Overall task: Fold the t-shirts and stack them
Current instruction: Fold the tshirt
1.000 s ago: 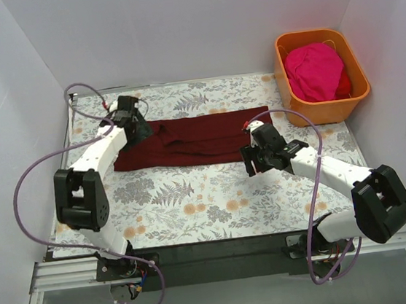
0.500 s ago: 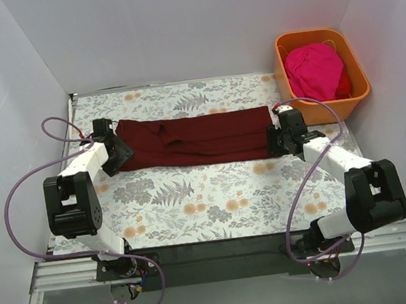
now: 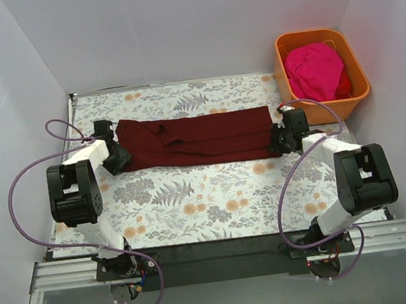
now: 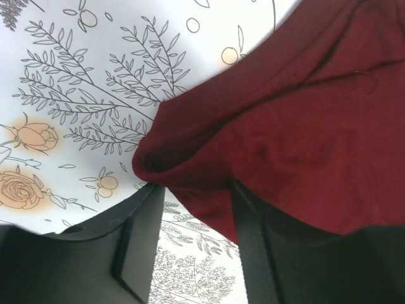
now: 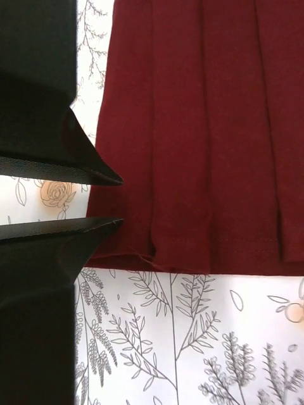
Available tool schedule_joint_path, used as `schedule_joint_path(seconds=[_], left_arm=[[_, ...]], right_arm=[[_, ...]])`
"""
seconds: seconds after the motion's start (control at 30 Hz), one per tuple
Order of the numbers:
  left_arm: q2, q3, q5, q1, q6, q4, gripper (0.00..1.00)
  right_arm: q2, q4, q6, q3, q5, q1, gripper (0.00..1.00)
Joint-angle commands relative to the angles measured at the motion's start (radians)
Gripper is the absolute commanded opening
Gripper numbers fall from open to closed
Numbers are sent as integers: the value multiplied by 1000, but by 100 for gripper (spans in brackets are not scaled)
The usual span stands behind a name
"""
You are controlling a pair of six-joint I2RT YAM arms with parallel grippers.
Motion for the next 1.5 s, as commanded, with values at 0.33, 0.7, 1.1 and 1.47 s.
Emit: schedule_joint_path(seconds=[0.33, 0.7, 1.1, 1.47], left_arm=[[-40, -92, -137, 53, -6, -100, 6], [-339, -278, -139, 62, -58, -127, 20], [-490, -123, 1, -82, 11, -131, 69], [-442, -200, 90, -469, -18, -10, 54]], right_arm=[[-17, -104, 76, -150, -71, -94, 31], [-336, -294, 41, -242, -28, -99, 37], [-308, -245, -122, -12, 170, 371, 71], [53, -222, -272, 245, 290, 688, 82]])
